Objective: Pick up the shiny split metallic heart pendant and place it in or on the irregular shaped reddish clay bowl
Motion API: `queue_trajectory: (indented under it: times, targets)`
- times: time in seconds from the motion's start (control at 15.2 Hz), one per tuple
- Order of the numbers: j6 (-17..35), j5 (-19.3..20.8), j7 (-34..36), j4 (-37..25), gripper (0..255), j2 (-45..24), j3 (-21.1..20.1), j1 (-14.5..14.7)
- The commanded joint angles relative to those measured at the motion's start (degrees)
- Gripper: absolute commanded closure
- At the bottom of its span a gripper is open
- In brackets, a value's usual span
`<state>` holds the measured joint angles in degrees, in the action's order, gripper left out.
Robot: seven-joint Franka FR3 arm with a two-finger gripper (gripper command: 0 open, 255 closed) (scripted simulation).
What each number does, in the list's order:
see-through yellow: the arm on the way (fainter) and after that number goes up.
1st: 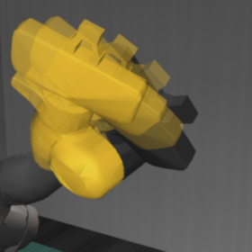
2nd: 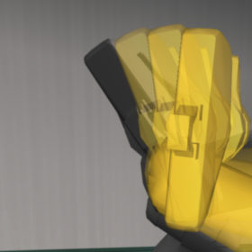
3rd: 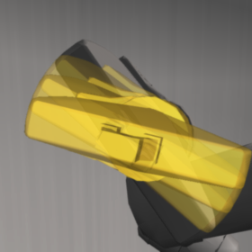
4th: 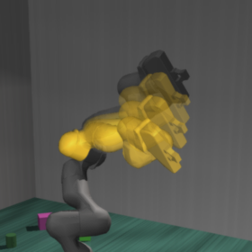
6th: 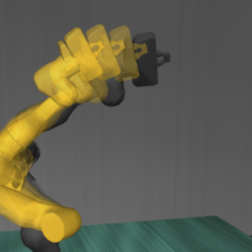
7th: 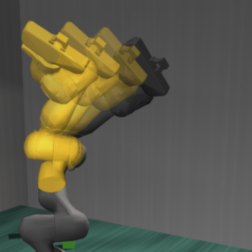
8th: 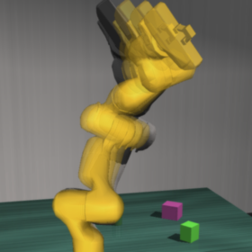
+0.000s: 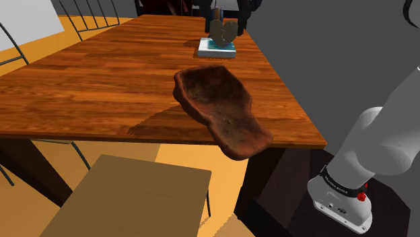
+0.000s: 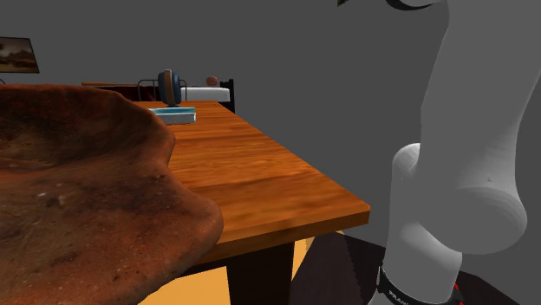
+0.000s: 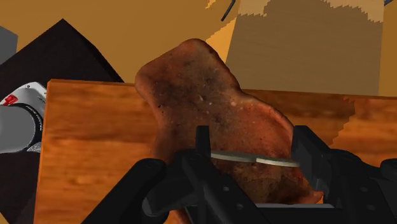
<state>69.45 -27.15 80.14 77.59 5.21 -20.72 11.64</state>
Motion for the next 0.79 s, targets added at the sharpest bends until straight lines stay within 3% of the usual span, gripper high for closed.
queue_trajectory:
  times: [0.0, 0.73]
  targets:
    - [1.6, -0.1, -0.5, 2.5, 255, 0.8, -0.1, 0.1]
    - [9.6, -0.6, -5.2, 16.1, 255, 5.6, 0.1, -0.1]
